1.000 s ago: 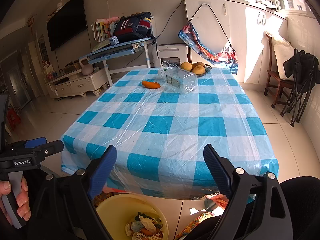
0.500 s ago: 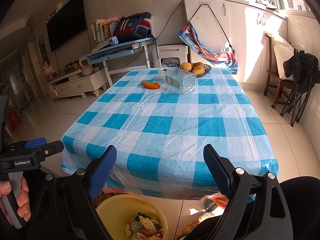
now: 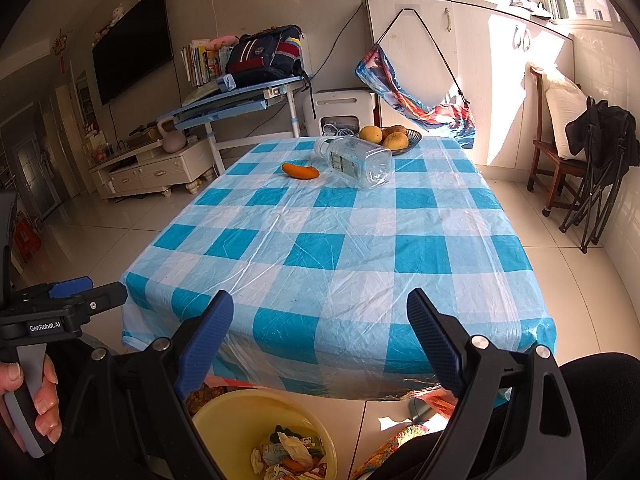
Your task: Collect trash
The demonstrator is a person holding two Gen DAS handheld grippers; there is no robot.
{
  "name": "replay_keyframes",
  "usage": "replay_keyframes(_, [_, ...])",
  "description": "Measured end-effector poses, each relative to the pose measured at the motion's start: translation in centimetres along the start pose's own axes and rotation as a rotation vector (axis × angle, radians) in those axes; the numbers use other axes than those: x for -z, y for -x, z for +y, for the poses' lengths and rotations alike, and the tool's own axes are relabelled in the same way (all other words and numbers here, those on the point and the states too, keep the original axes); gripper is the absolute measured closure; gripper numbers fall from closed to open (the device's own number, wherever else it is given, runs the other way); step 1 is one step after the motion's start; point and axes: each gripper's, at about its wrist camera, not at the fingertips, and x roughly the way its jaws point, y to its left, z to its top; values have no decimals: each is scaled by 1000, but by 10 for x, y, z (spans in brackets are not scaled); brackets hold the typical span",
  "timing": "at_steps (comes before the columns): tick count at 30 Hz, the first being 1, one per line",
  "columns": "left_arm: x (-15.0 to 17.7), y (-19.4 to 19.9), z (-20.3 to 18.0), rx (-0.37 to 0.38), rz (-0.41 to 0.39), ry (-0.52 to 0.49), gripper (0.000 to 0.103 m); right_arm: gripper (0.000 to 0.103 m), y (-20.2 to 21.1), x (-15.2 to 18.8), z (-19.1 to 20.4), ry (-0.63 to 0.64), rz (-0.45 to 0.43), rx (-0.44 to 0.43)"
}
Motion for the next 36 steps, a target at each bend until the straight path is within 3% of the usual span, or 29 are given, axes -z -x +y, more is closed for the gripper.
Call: replay_keyframes(36, [0, -1, 0, -3, 3, -1, 7, 17, -1, 0, 2, 5, 0, 6])
